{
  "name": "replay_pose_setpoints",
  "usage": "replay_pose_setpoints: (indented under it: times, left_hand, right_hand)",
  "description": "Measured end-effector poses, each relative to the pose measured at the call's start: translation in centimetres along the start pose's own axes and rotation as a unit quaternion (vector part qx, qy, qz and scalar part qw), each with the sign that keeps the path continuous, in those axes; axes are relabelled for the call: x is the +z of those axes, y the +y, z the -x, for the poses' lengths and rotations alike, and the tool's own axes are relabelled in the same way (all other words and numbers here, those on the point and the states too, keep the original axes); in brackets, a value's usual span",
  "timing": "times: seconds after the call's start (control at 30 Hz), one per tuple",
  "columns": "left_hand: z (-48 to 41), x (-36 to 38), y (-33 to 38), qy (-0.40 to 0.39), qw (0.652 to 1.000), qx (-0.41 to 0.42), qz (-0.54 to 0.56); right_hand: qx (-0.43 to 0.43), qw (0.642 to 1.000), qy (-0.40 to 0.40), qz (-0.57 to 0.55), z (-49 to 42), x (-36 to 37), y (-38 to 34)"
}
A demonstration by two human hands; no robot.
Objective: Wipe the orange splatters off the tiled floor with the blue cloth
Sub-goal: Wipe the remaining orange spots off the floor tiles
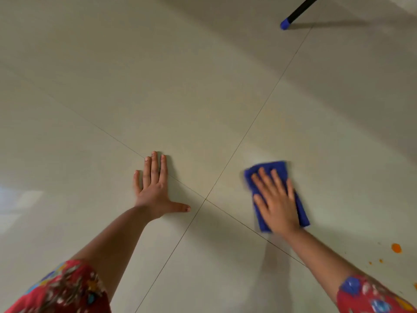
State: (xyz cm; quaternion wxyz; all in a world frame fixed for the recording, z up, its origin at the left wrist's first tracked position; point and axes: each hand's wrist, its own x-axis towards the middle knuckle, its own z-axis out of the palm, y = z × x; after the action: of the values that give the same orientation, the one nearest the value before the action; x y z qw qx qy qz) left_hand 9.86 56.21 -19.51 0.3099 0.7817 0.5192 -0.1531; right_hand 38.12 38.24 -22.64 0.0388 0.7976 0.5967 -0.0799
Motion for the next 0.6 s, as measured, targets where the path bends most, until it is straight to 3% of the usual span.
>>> replay_pose_setpoints:
  times: [0.07,0.1,0.17,0.27,0.37,0.47,0.53,0.6]
  left_hand:
    - [0.1,0.3,-0.2,0.006,1.0,0.004,0.0]
    - [0.0,0.4,-0.1,0.005,1.0,0.005,-0.001]
    - [-0.2,0.4,-0.2,-0.001,1.0,0.009,0.0]
    - [0.1,0.1,-0.6,-0.003,0.999,0.029,0.023]
    - [1.3,-0.2,-2.8,0.057,0.996,0.068,0.024]
    - [4.8,1.1,-6.8,0.123,0.992,0.011,-0.003]
    - [7.3,2.3,-9.1,0.11,0.99,-0.074,0.049]
    - [8.5,2.8,-10.5,0.092,0.989,-0.1,0.064]
  right_hand:
    - [0.134,0.991,0.013,-0.017,-5.4,-1.0,-0.8]
    - [0.159,0.987,0.021,-0.027,-8.4,-1.6,-2.3]
    - [0.136,0.989,0.018,-0.052,-13.1,-1.9,-7.3]
    - [0.008,0.998,0.031,-0.047,-13.1,-1.2,-15.4]
    - [-0.084,0.996,0.034,-0.017,-8.1,-0.1,-15.6]
    - [-0.031,0.999,0.026,-0.018,-6.9,0.2,-12.2]
    - [0.035,0.999,0.021,-0.008,-8.0,-0.1,-12.1]
    - [0.078,0.997,0.014,-0.021,-10.6,-0.7,-13.8]
